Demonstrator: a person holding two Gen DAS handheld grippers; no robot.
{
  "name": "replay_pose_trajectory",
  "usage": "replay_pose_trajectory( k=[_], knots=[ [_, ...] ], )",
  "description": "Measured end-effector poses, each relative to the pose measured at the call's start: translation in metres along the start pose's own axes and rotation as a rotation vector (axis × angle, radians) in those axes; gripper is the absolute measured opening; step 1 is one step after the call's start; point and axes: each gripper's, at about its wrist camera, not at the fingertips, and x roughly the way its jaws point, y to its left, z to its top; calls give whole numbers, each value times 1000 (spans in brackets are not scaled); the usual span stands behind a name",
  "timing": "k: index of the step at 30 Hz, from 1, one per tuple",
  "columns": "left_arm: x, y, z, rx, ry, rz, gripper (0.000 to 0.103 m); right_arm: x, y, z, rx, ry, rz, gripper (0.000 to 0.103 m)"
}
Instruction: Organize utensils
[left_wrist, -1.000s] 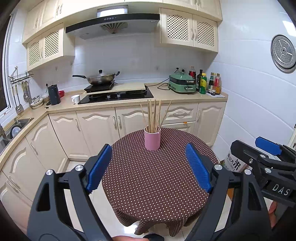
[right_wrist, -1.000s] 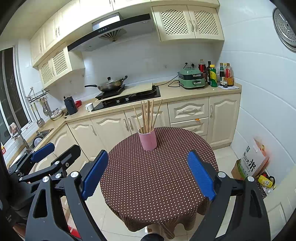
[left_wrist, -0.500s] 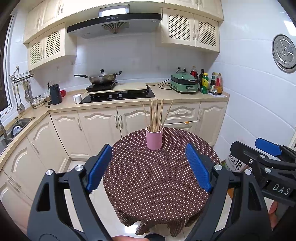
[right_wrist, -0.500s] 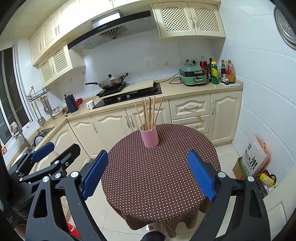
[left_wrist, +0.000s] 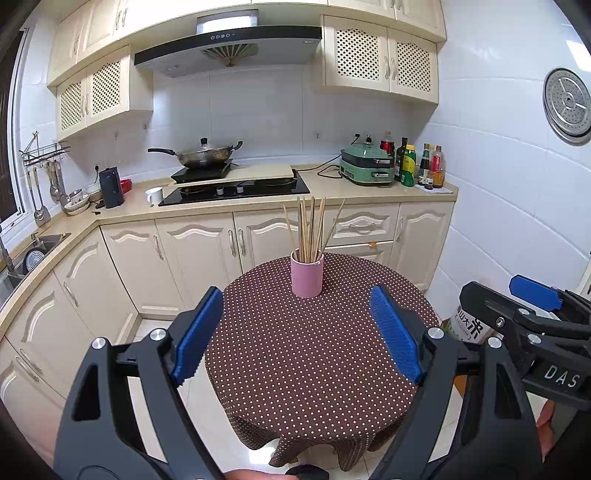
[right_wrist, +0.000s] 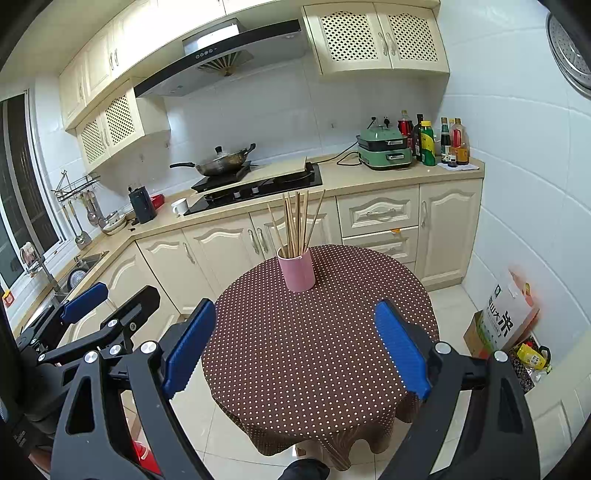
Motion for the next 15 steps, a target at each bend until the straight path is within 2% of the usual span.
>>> replay_pose_trajectory(
  k=[15],
  knots=[
    [5,-3,-1,1,-10,1,81,4,-2,1,11,5,0,85]
  ],
)
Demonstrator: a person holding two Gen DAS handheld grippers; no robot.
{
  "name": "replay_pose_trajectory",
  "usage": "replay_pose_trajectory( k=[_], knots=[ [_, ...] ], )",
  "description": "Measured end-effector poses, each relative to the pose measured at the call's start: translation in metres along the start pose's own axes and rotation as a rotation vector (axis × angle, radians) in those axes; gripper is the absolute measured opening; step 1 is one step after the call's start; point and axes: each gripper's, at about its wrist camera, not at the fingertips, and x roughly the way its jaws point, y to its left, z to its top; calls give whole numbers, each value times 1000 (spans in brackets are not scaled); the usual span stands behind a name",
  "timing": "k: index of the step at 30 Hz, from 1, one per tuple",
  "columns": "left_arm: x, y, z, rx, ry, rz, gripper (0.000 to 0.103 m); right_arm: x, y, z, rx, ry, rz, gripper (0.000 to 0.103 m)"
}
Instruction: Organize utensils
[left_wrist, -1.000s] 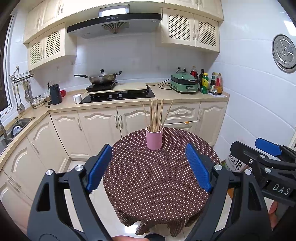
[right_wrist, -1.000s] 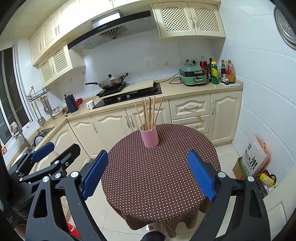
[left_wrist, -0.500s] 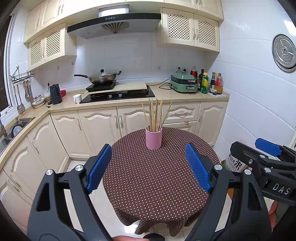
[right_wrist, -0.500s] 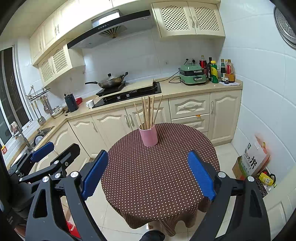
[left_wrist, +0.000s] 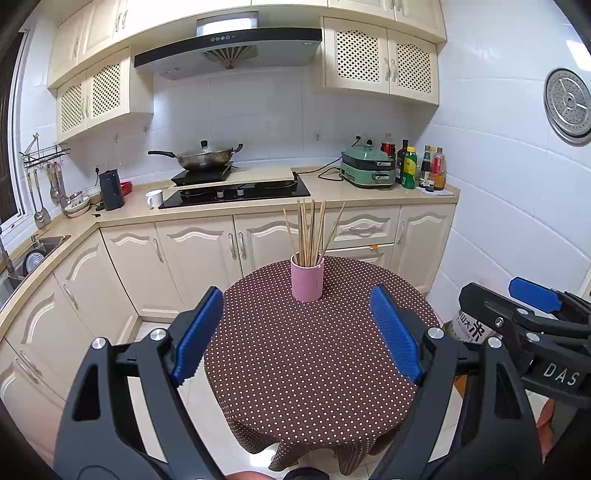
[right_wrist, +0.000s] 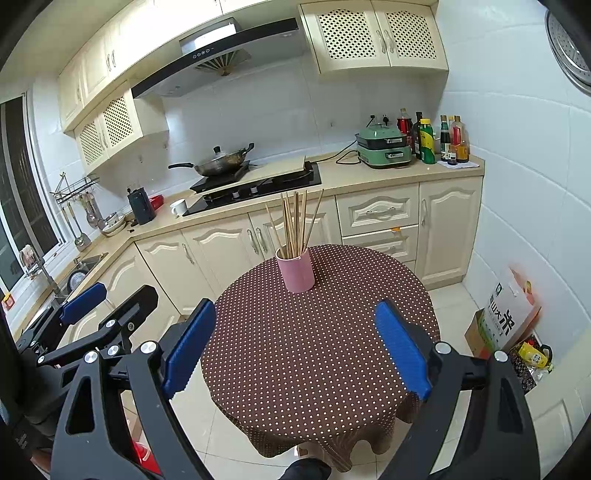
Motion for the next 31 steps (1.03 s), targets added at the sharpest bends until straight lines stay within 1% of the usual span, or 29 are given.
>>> replay_pose_trajectory(
  k=[8,31],
  knots=[
    [2,1,-1,1,13,-12,81,2,-1,-1,6,6,1,85],
    [8,-4,2,2,26,-6,81,7,-6,-1,20,14,4,85]
  ],
)
